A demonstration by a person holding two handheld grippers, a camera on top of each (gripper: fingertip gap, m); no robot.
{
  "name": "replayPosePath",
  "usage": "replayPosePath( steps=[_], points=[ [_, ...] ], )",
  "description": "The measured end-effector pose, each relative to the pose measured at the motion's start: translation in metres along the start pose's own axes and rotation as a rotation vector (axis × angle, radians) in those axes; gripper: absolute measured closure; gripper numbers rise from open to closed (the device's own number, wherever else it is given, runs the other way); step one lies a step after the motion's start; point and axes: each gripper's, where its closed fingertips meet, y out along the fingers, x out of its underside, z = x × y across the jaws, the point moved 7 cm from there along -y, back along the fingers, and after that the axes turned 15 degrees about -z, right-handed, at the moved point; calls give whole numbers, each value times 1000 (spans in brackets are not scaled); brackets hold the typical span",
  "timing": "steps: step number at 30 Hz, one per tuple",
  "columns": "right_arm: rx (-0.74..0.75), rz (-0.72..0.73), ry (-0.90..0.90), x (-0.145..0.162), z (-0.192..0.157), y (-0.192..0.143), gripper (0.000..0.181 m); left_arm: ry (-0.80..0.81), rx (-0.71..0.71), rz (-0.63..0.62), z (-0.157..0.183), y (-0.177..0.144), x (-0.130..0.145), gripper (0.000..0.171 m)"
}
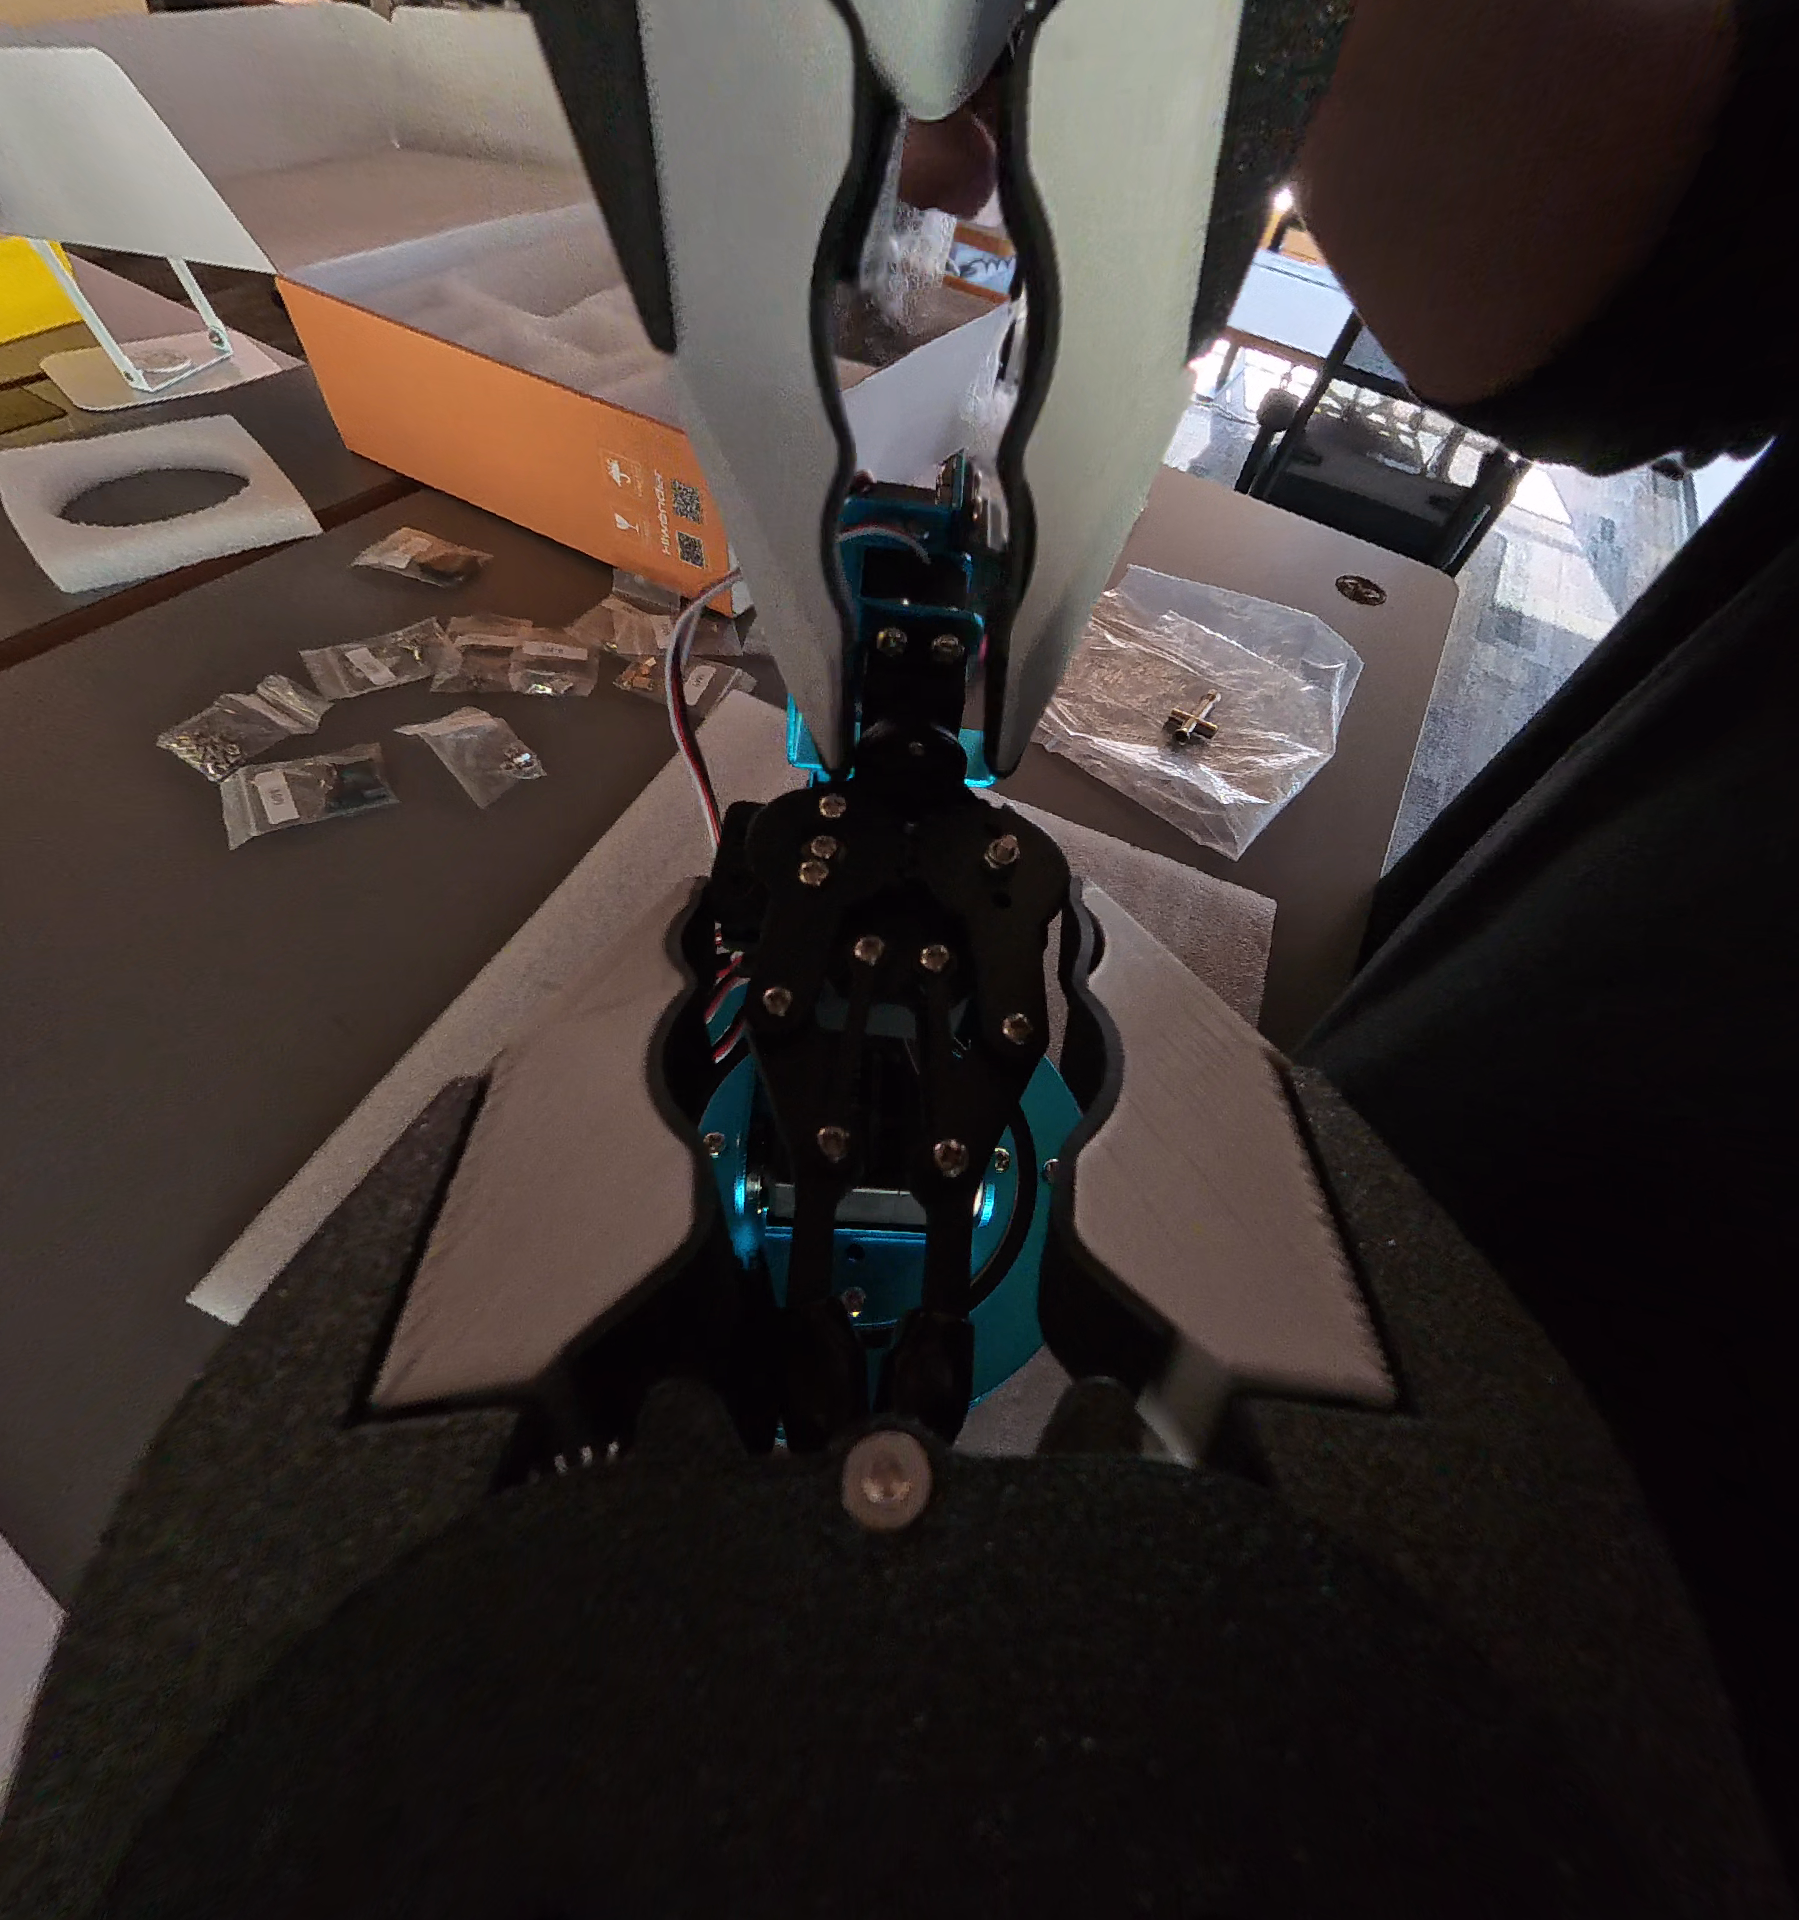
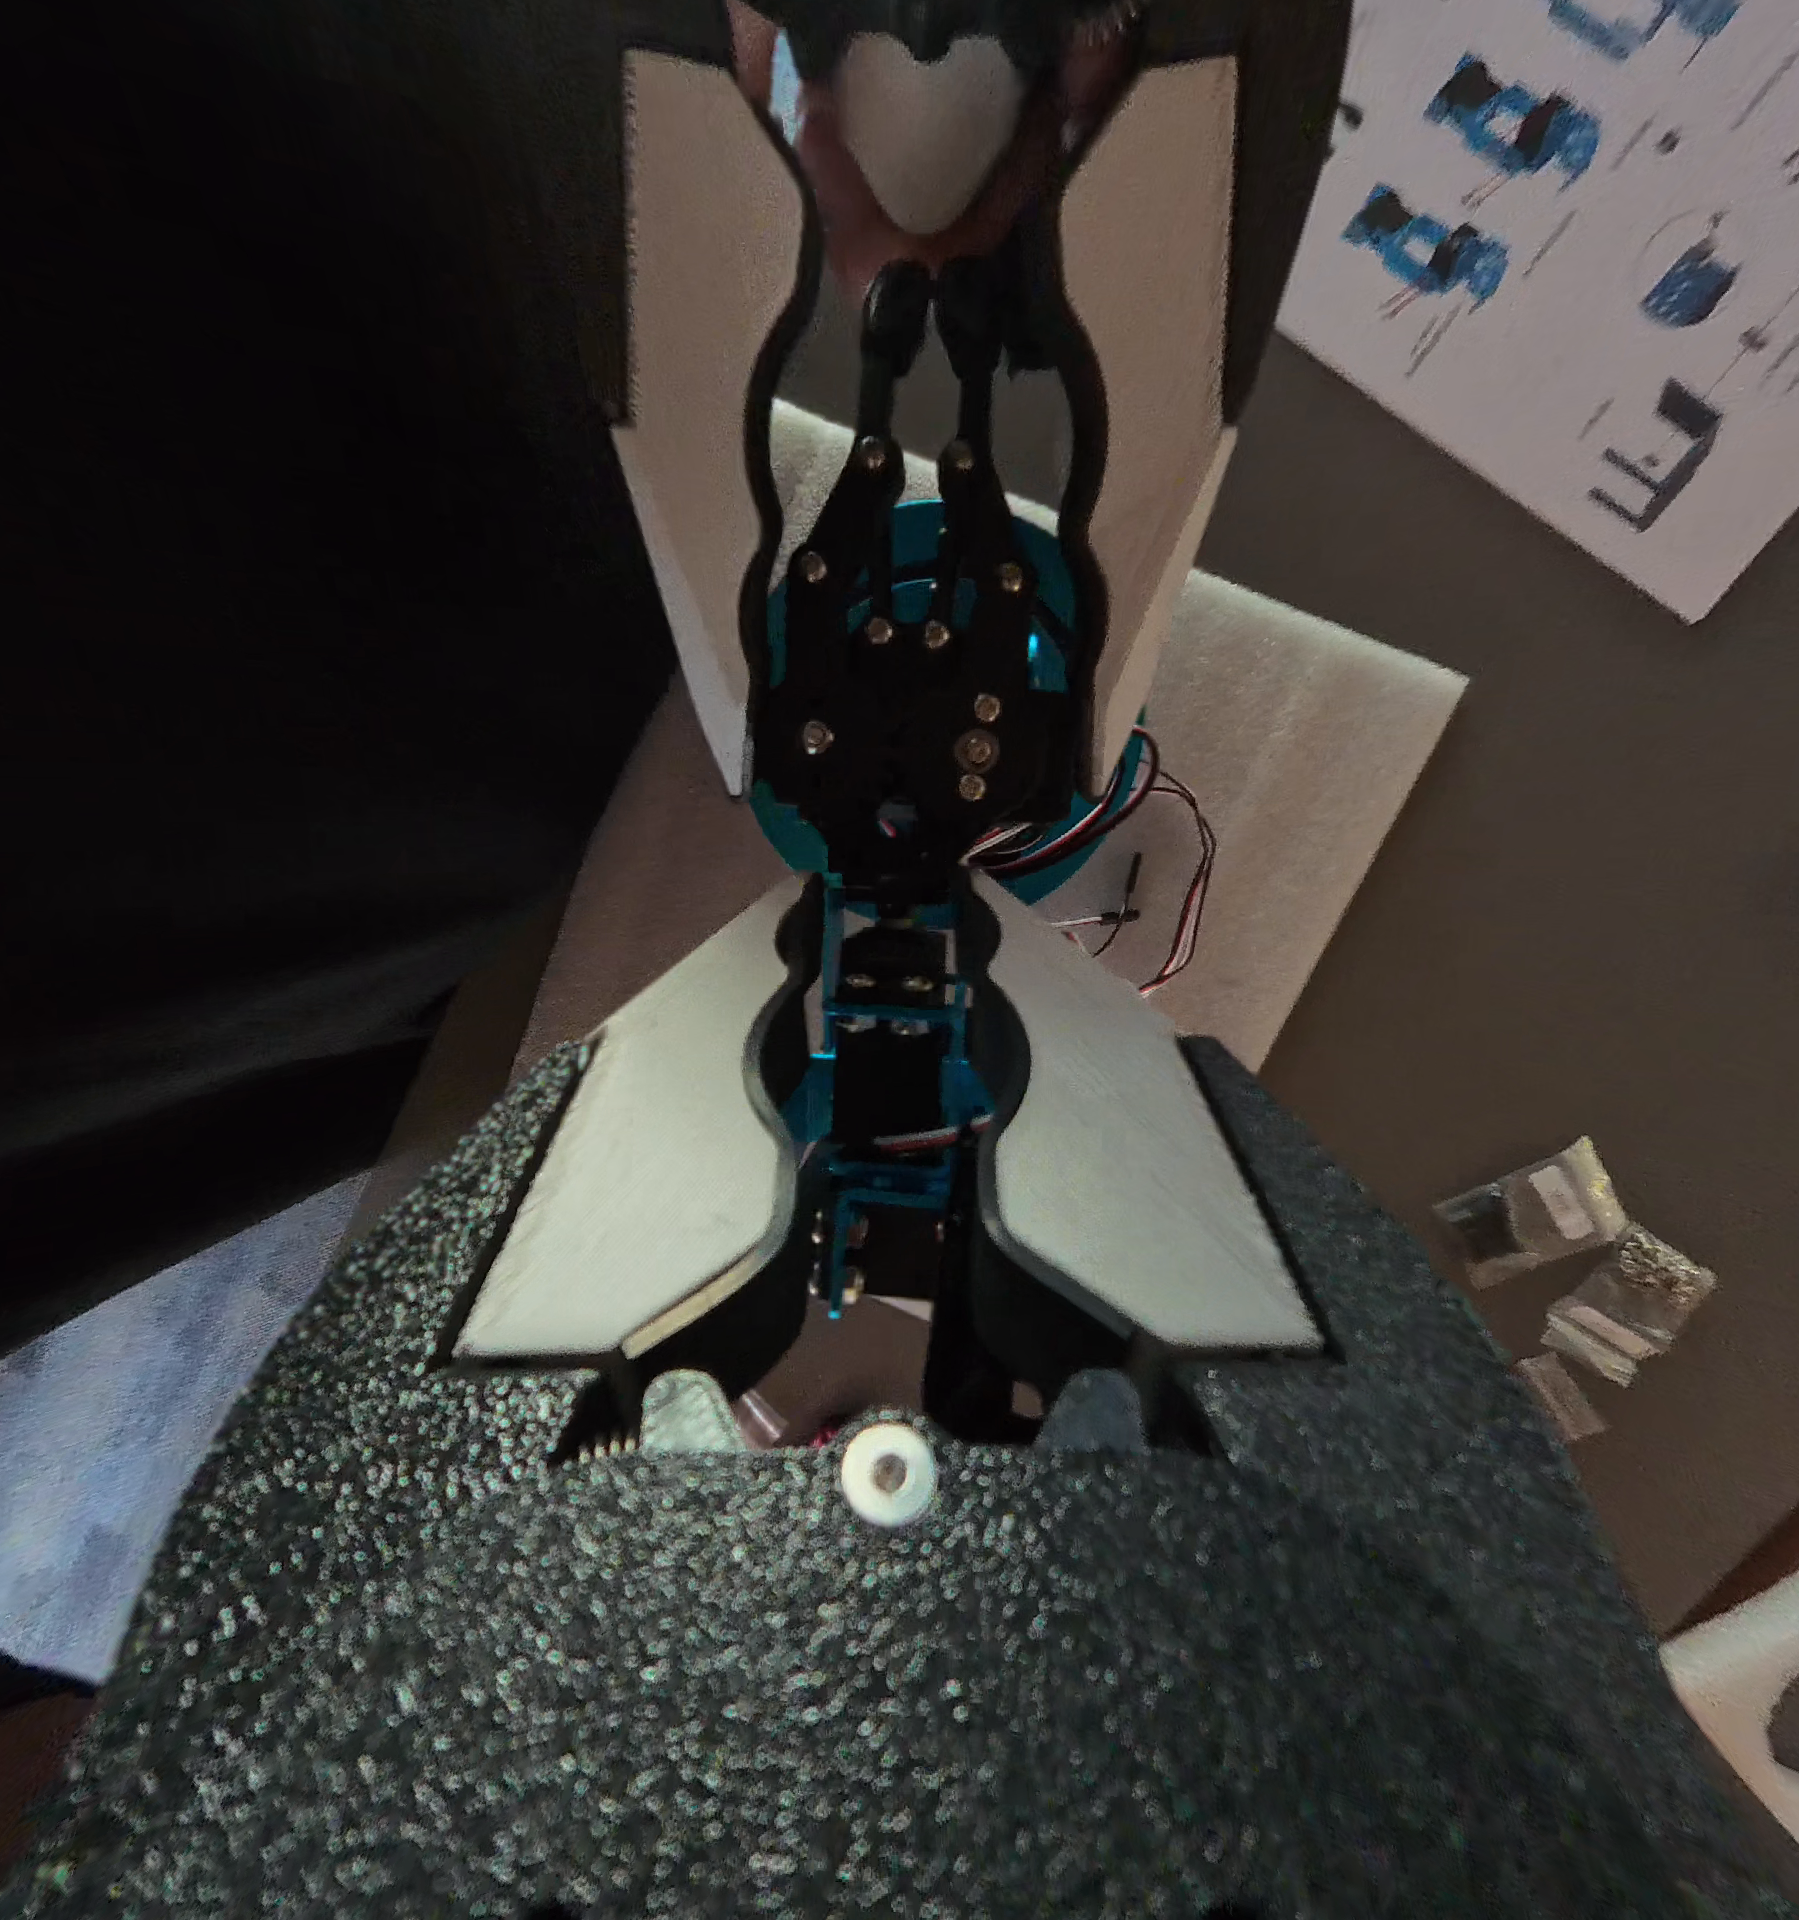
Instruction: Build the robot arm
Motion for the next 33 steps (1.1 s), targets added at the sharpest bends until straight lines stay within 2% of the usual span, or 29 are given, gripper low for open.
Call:
replayPosePath(
  steps=[4,10,17,25,27,33],
  points=[
    [40,-2,-6,0,-1,3,160,4,-2,-6,1,1,0,106],
    [-89,13,58,3,6,3,161,17,-18,-2,2,2,-2,107],
    [-153,1,85,4,7,3,160,41,-34,-6,4,3,-2,107],
    [59,28,9,2,-3,3,155,-7,3,-6,0,1,0,106],
    [120,37,0,2,-4,3,160,-9,7,-7,-1,1,0,106],
    [235,43,-43,2,-11,2,161,-10,3,-12,0,1,-1,106]
  ],
)
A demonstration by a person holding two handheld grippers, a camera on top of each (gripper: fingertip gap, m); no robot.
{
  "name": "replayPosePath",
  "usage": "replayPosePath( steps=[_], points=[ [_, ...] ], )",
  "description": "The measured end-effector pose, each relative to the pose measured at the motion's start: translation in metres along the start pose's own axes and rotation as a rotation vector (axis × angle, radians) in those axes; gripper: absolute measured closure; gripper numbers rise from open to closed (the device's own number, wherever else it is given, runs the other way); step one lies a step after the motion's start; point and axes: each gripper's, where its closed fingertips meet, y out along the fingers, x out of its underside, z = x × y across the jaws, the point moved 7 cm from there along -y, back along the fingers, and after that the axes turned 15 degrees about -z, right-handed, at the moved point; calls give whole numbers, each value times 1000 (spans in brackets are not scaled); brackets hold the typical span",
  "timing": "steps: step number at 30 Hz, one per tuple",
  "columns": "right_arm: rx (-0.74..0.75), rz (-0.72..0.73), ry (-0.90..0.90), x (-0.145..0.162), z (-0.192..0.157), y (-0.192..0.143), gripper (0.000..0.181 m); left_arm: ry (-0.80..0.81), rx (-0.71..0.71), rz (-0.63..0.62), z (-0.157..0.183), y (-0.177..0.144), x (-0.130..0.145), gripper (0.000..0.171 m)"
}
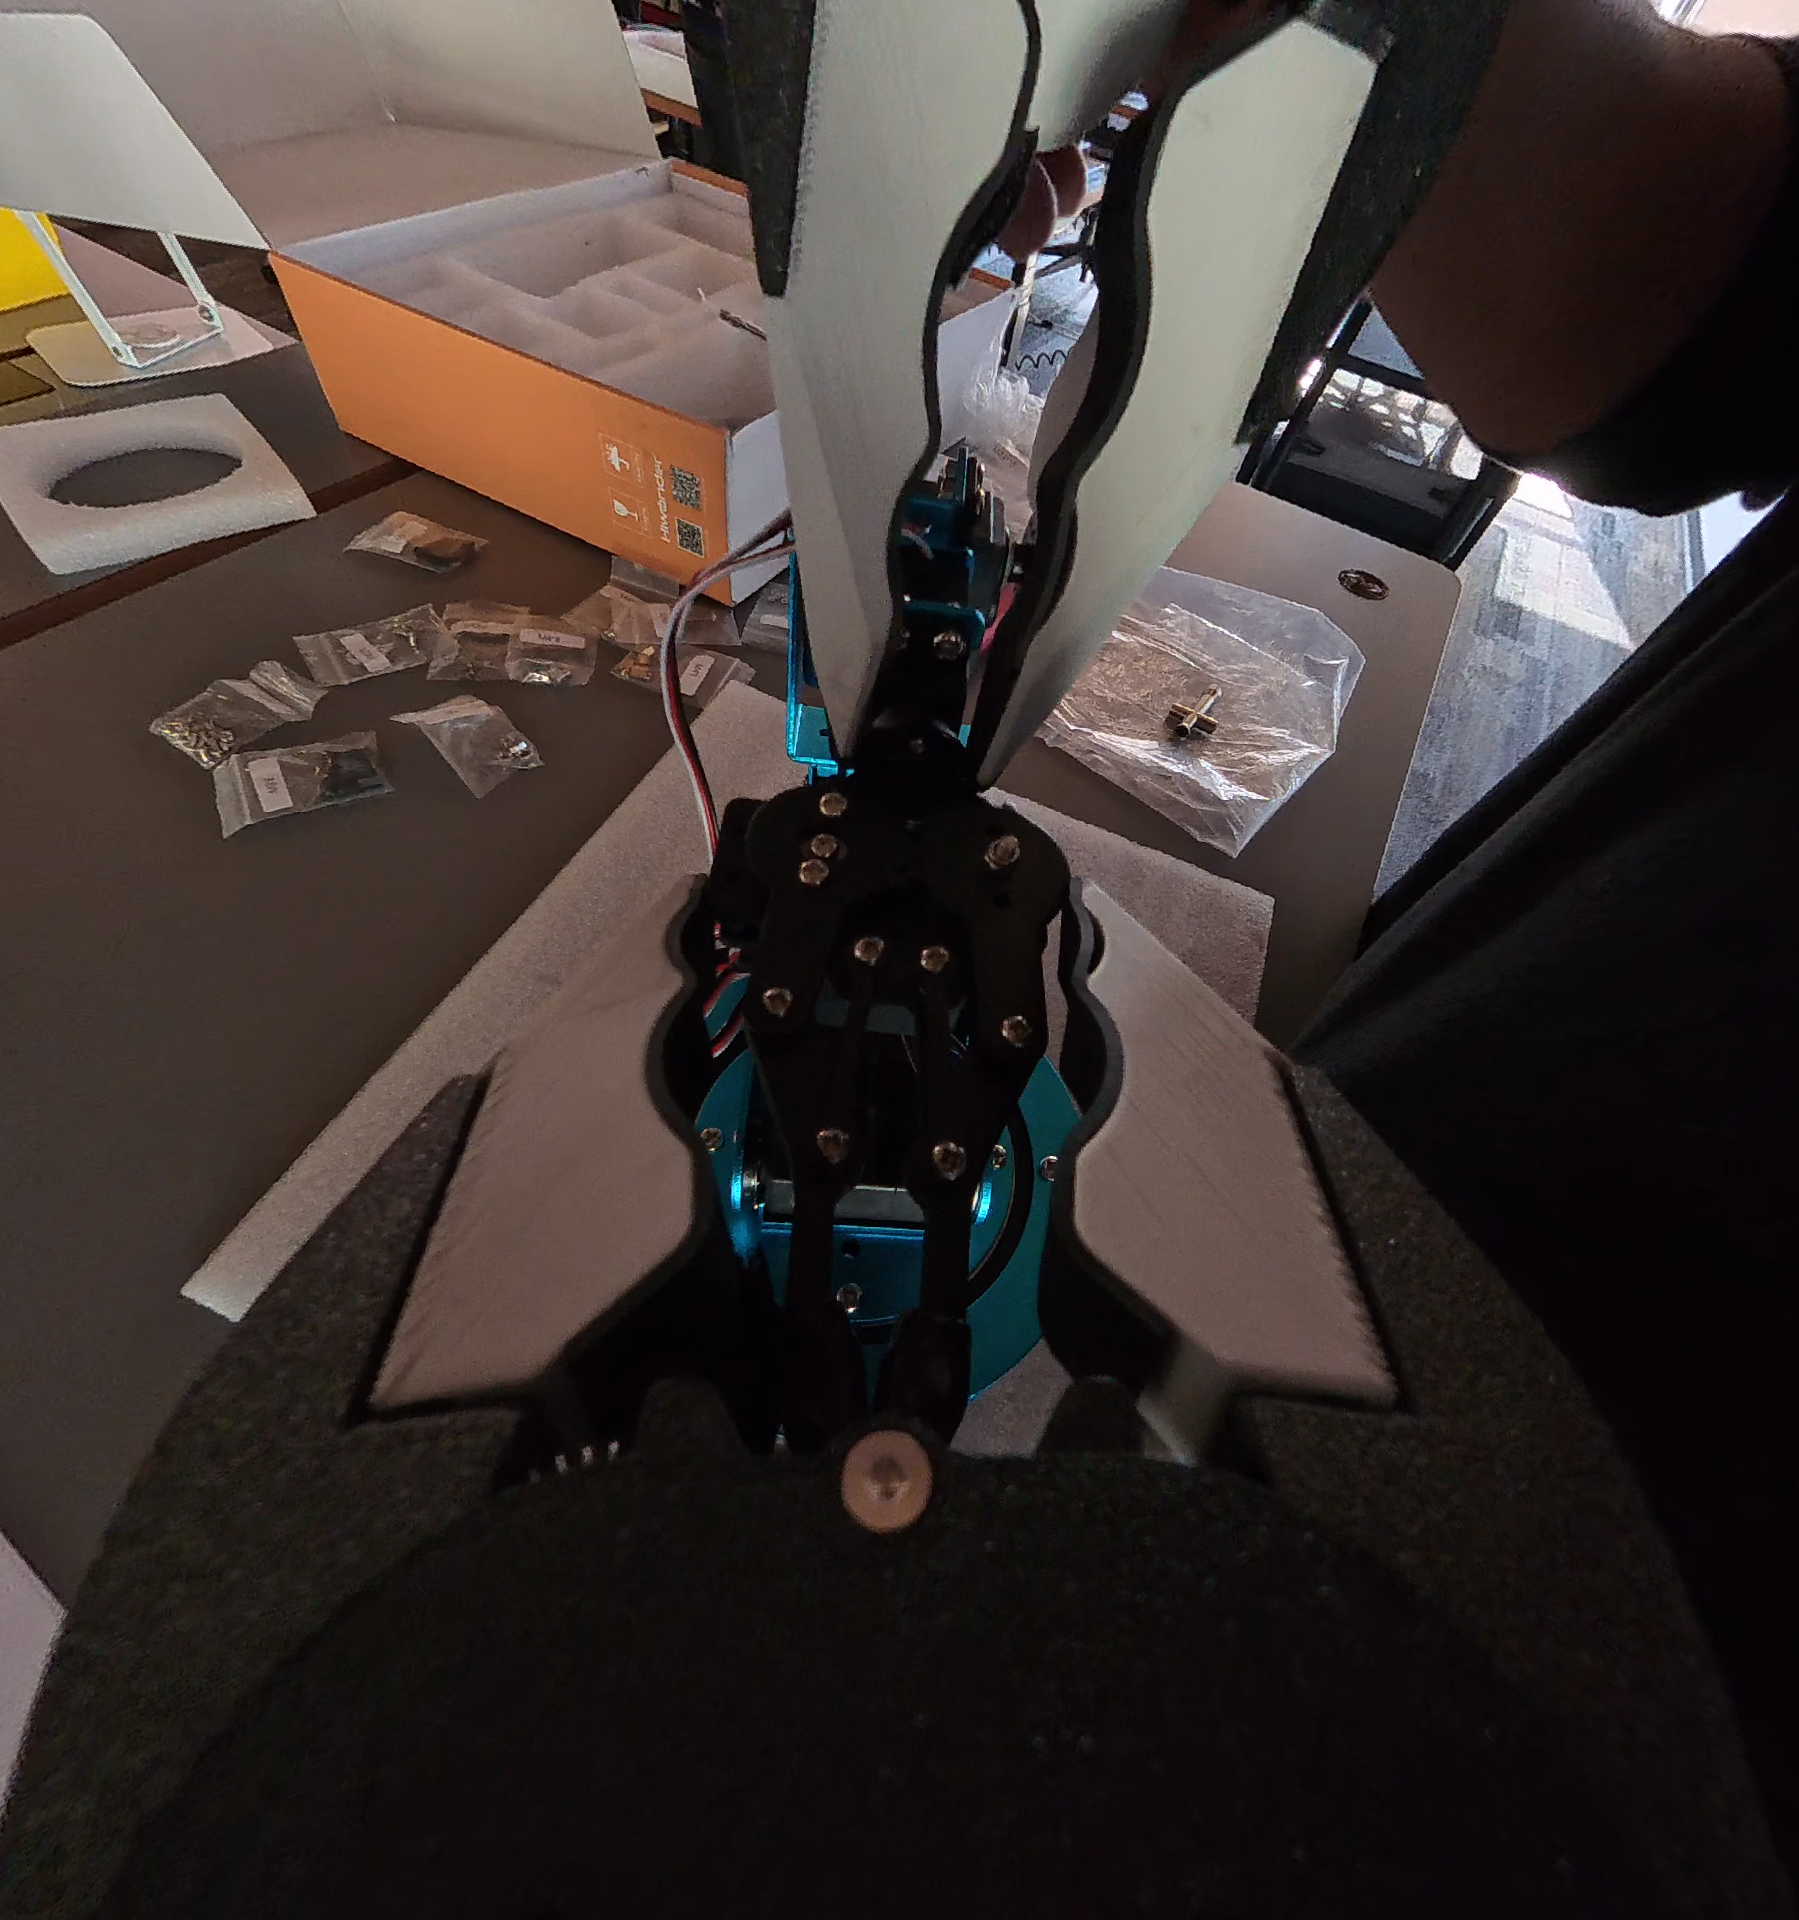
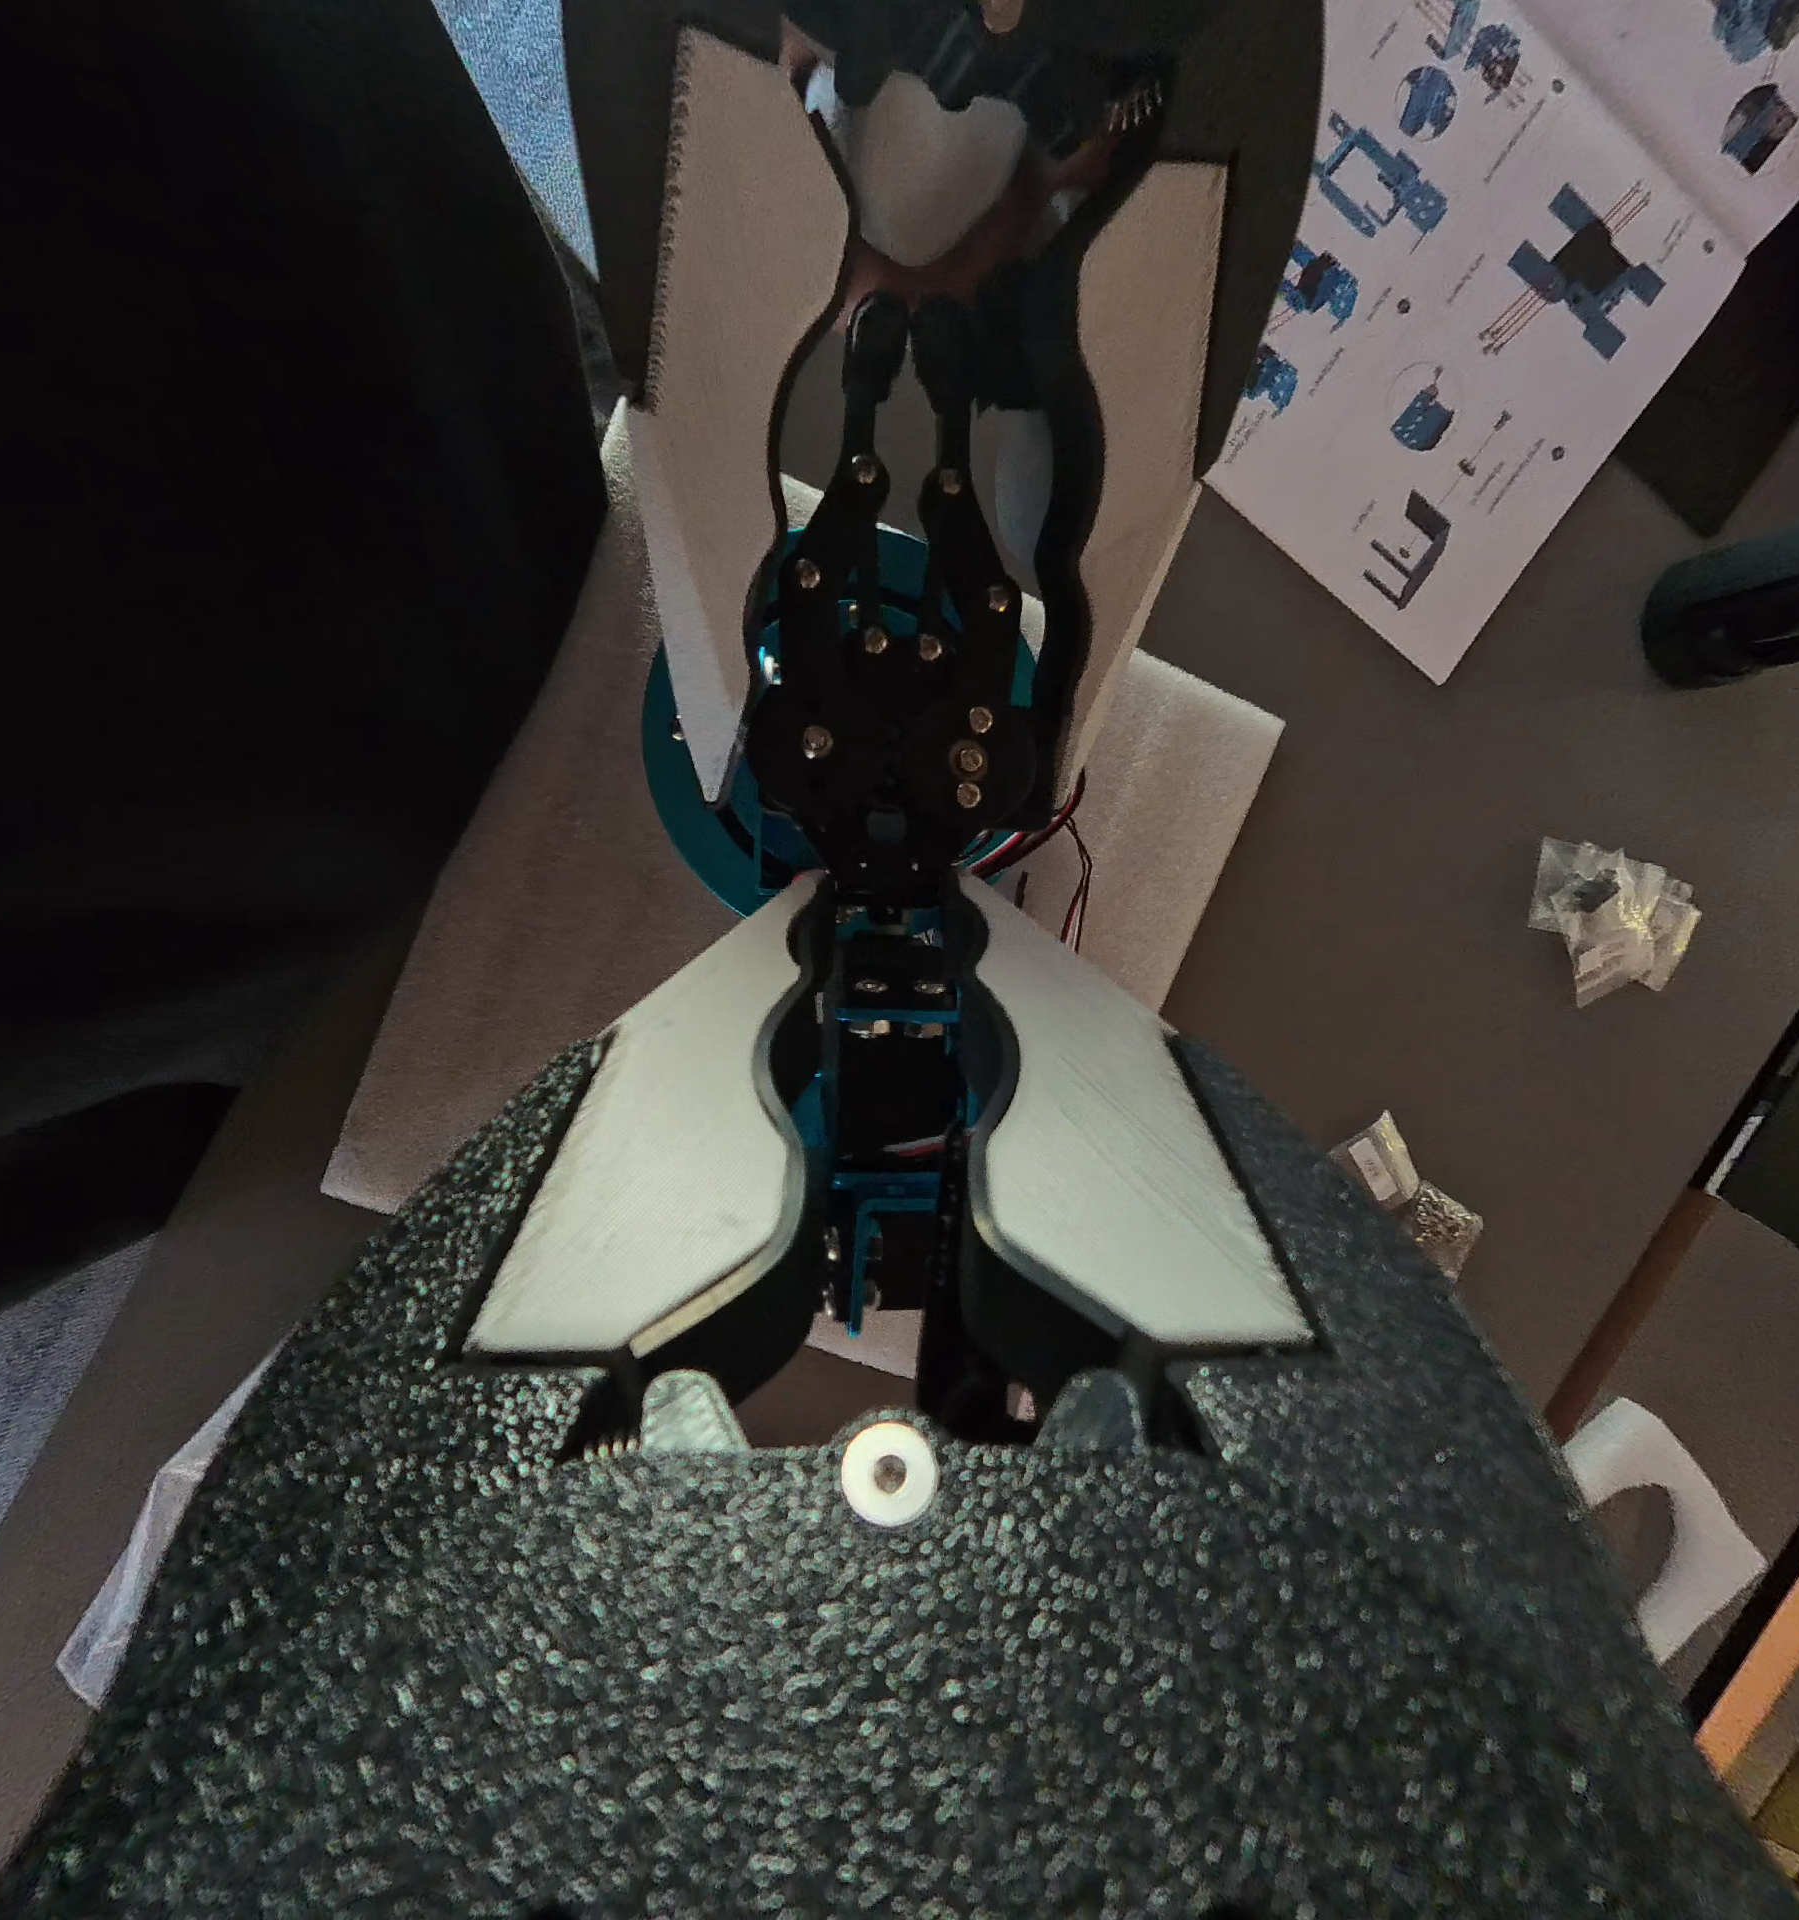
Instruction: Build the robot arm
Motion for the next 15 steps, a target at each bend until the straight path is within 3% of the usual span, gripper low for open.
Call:
replayPosePath(
  steps=[9,15],
  points=[
    [-206,3,68,2,11,0,163,33,-20,14,2,2,-2,107],
    [-247,-8,82,2,12,0,163,40,-21,12,2,2,-2,106]
  ],
)
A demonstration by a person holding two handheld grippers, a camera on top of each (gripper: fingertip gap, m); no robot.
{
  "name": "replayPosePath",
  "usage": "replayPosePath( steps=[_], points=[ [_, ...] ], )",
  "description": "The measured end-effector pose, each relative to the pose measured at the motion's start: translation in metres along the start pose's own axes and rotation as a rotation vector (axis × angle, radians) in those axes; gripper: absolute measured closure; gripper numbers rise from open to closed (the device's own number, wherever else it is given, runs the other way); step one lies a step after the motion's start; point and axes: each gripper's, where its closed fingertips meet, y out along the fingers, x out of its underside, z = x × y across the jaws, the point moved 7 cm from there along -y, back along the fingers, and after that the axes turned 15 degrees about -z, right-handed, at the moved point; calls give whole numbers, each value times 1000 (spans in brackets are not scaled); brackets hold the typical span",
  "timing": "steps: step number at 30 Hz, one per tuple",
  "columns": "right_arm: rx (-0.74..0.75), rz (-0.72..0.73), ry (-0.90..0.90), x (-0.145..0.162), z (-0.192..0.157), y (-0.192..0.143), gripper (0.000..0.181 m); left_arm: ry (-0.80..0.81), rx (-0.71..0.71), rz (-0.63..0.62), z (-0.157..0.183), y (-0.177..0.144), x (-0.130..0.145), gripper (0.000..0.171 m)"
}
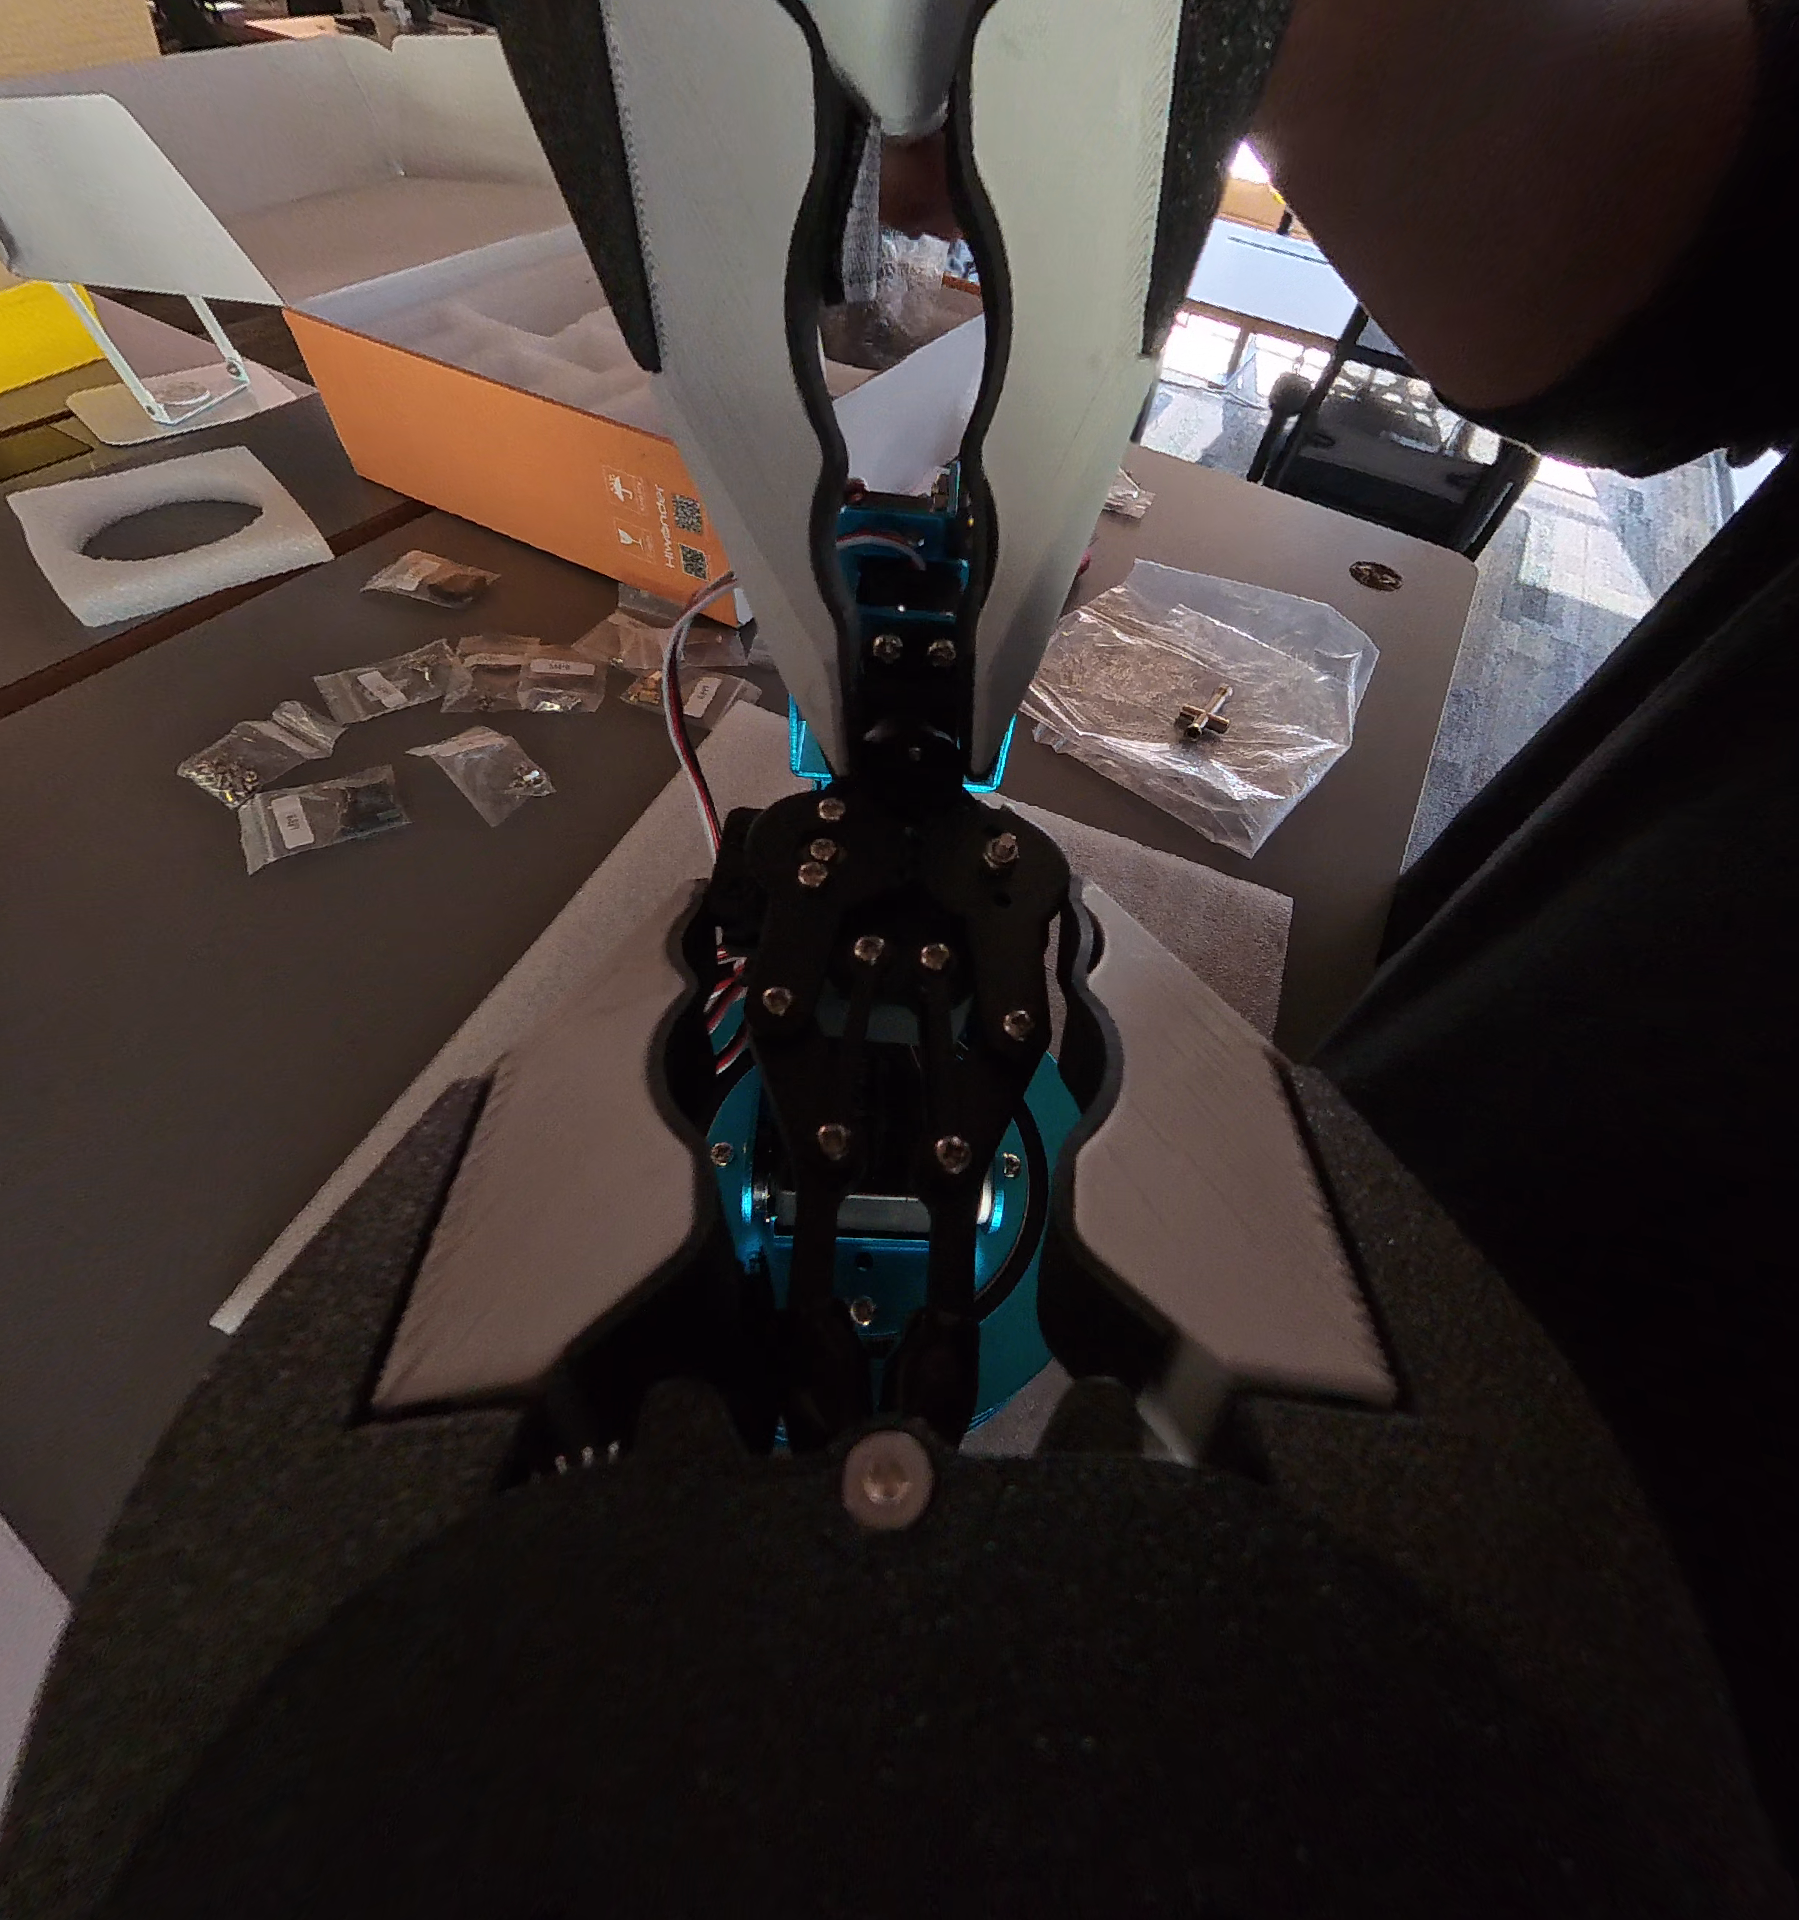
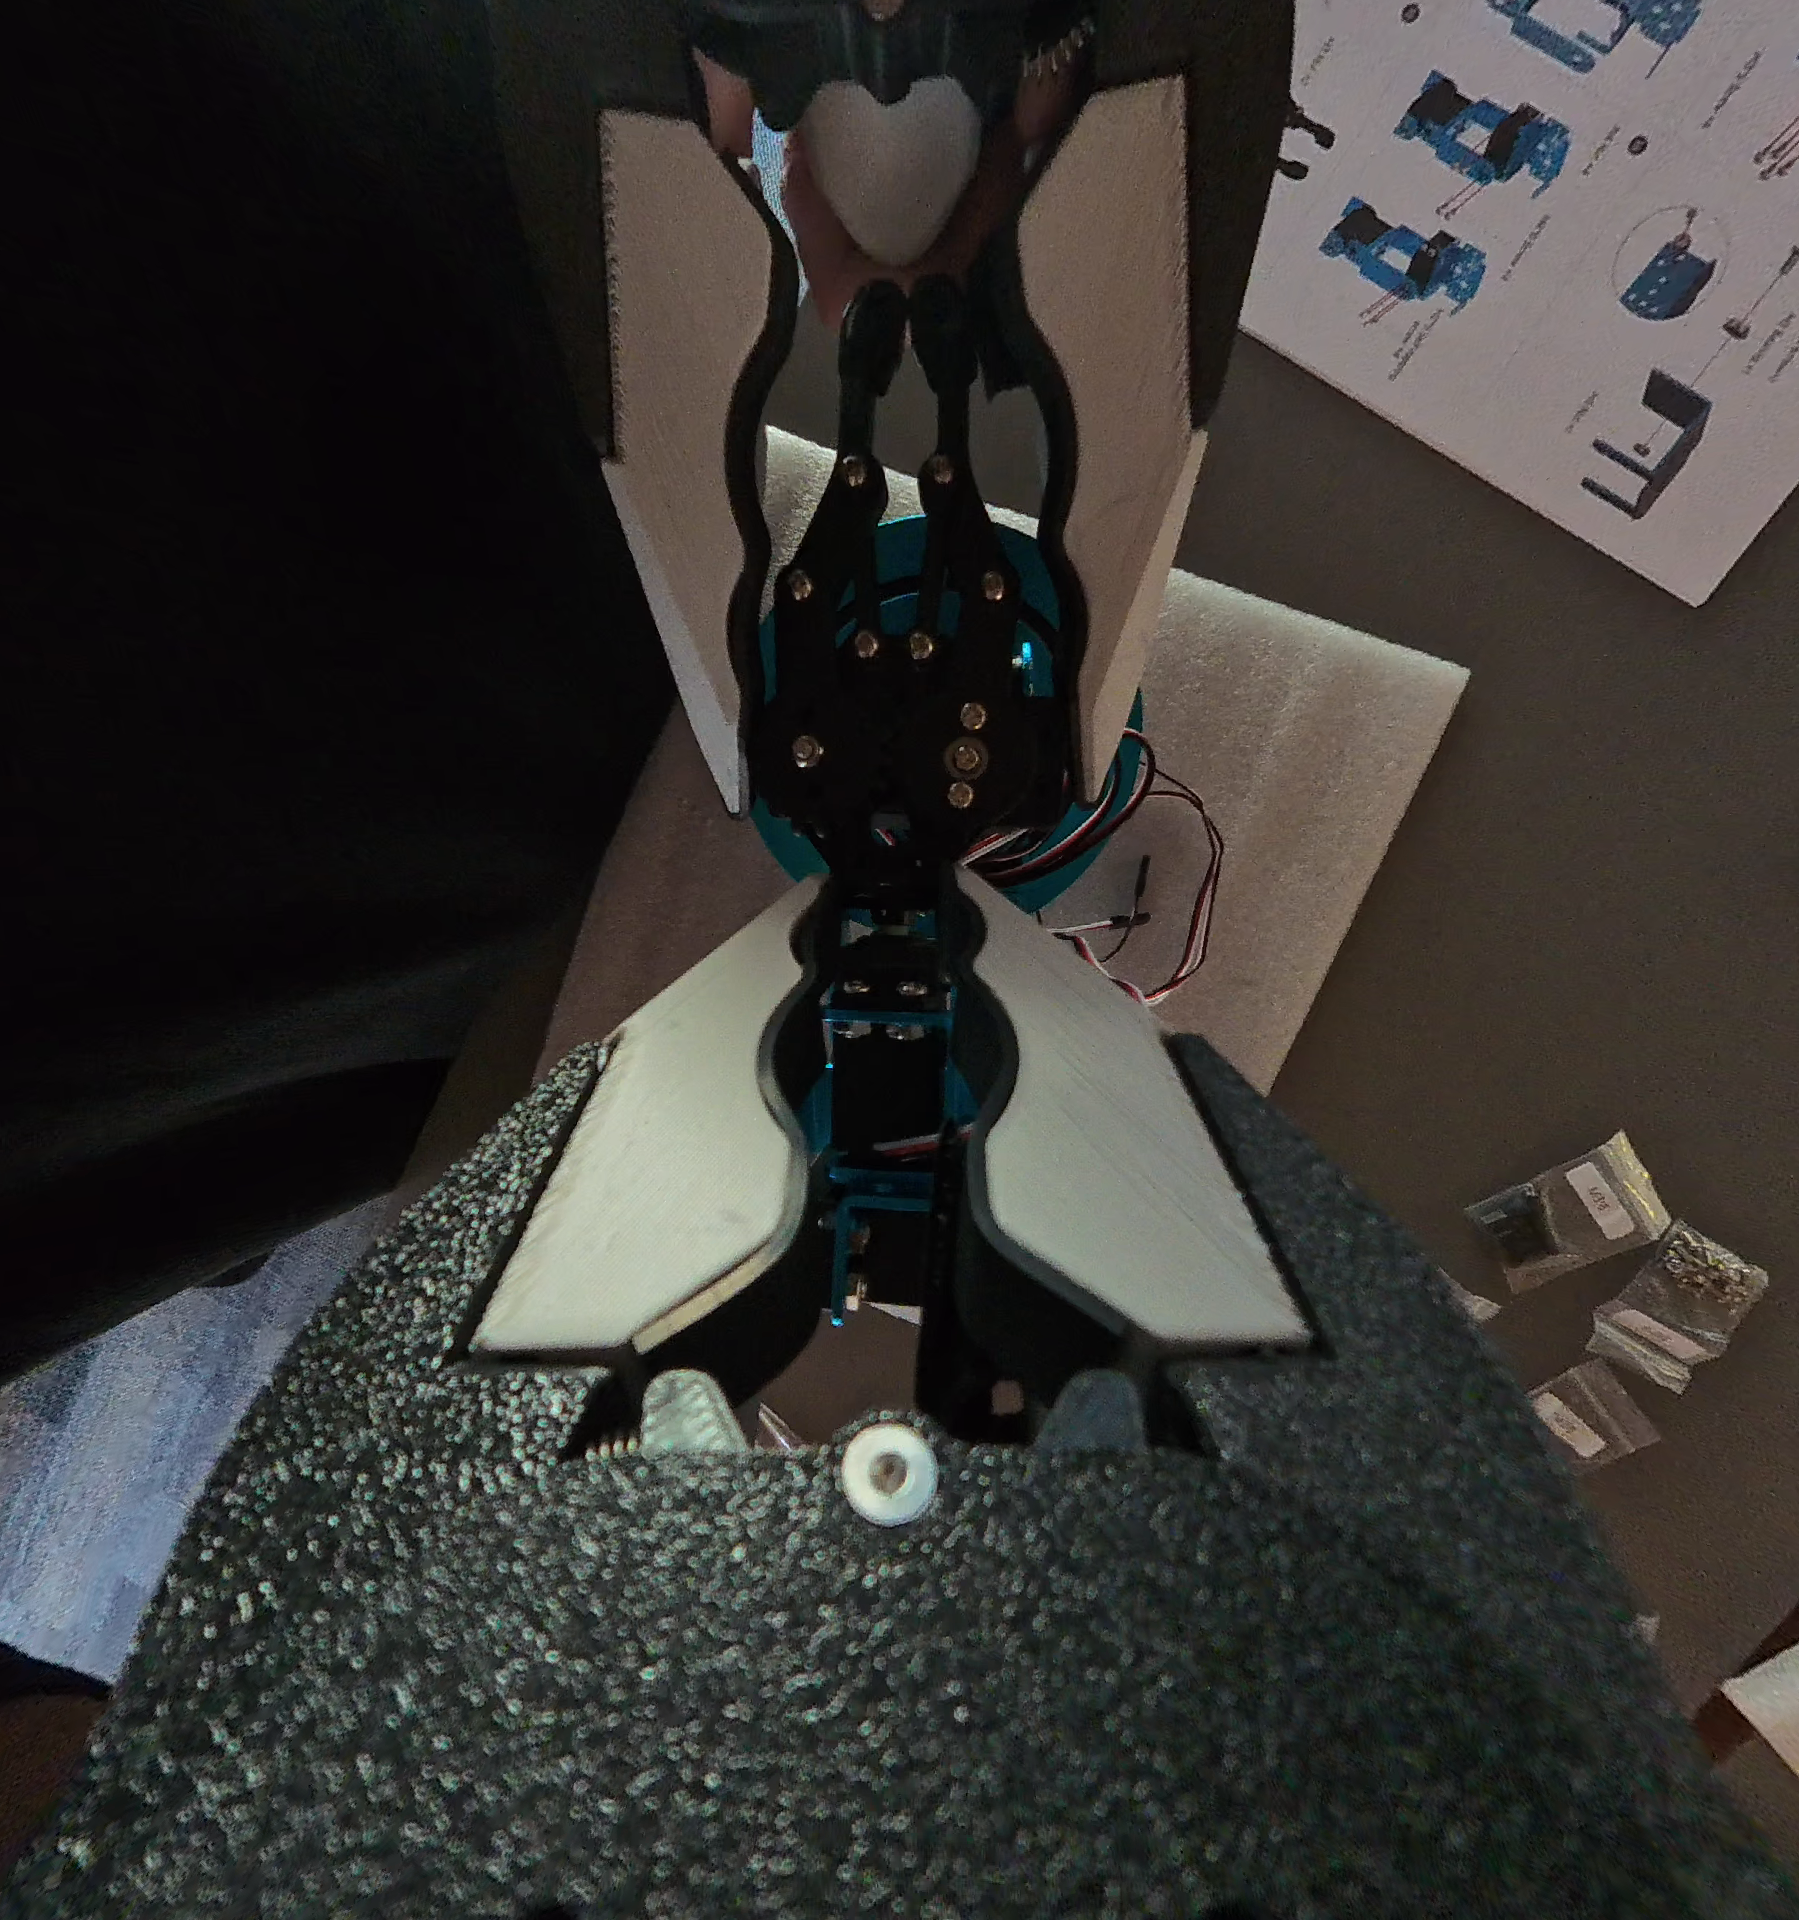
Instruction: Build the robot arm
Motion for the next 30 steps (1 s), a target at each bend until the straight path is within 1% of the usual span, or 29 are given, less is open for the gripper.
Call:
replayPosePath(
  steps=[3,9,12,15,18,20,23,24,26,27,29,30],
  points=[
    [-31,24,28,1,1,1,163,-5,7,3,0,0,1,107],
    [10,78,33,1,-1,1,162,-28,23,5,-2,-2,3,107],
    [12,113,52,3,-3,2,155,-24,15,4,-1,-2,2,106],
    [48,132,71,6,-6,2,146,-21,17,-3,-2,-2,2,106],
    [104,148,108,12,-8,-4,146,-33,30,-6,-3,-2,2,105],
    [147,213,145,17,-11,-15,148,-42,41,-3,-3,-2,3,105],
    [245,369,228,34,-16,-35,145,-72,59,7,-4,0,5,101],
    [279,395,270,44,-18,-37,140,-84,54,6,-4,0,7,97],
    [321,390,373,67,-21,-31,123,-103,41,-8,-6,0,14,95],
    [327,395,420,78,-22,-25,116,-111,38,-7,-7,-1,17,94],
    [296,438,506,94,-25,-14,115,-132,55,16,-7,-4,22,94],
    [261,497,534,96,-28,-11,115,-144,67,29,-6,-5,24,94]
  ],
)
